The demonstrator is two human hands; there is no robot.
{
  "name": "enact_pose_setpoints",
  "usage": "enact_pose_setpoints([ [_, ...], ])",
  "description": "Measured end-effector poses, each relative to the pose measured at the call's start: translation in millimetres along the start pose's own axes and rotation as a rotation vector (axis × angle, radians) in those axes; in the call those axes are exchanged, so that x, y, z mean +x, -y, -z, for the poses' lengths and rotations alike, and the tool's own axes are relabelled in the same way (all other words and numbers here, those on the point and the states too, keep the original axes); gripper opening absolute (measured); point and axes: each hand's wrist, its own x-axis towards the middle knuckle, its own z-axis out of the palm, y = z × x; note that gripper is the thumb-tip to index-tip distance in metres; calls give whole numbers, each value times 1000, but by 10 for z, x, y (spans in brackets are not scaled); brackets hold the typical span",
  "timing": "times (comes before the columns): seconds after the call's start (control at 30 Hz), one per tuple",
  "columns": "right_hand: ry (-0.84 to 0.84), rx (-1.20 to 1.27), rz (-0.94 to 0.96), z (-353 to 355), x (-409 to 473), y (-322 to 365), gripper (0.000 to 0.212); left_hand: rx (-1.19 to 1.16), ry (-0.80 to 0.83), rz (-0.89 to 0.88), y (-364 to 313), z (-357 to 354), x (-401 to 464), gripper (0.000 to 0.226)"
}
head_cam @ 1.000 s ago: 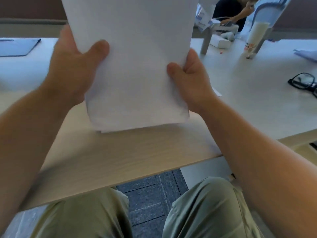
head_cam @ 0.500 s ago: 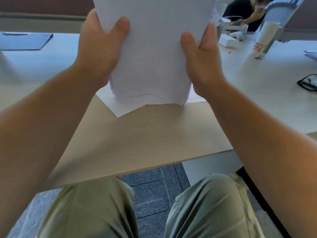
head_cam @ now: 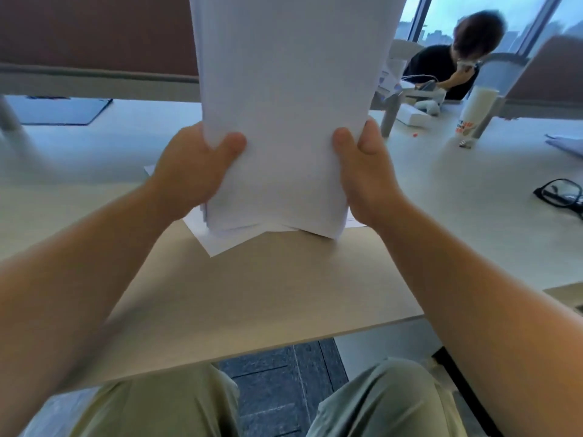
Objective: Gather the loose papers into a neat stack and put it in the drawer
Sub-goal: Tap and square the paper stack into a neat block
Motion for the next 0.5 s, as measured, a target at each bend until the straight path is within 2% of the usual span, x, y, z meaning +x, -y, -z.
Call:
enact_pose_setpoints([
  [0.07, 57, 74, -37, 44, 82, 48, 16, 64, -57, 5, -24, 42, 5, 18],
  [0.1, 68, 31, -63, 103, 159, 33, 21, 52, -79, 35, -12, 78, 25, 17],
  [0.13, 62, -106, -92, 191, 244, -9, 22, 19, -103, 81, 32, 122, 45, 16],
  [0.2, 82, -564, -186, 413, 396, -188, 34, -111, -146, 210, 195, 235, 74, 16],
  [0.27, 125, -979, -411, 589, 443, -403, 66, -268, -184, 336, 367, 319, 79, 15],
  [0.3, 145, -1087, -512, 637, 425, -489, 80, -345, -188, 395, 430, 353, 75, 13],
  [0.4, 196, -1200, -594, 642, 347, -629, 100, -584, -204, 553, 540, 387, 105, 14],
  [0.5, 292, -1243, -483, 553, 343, -698, 101, -811, -138, 573, 567, 374, 141, 37],
])
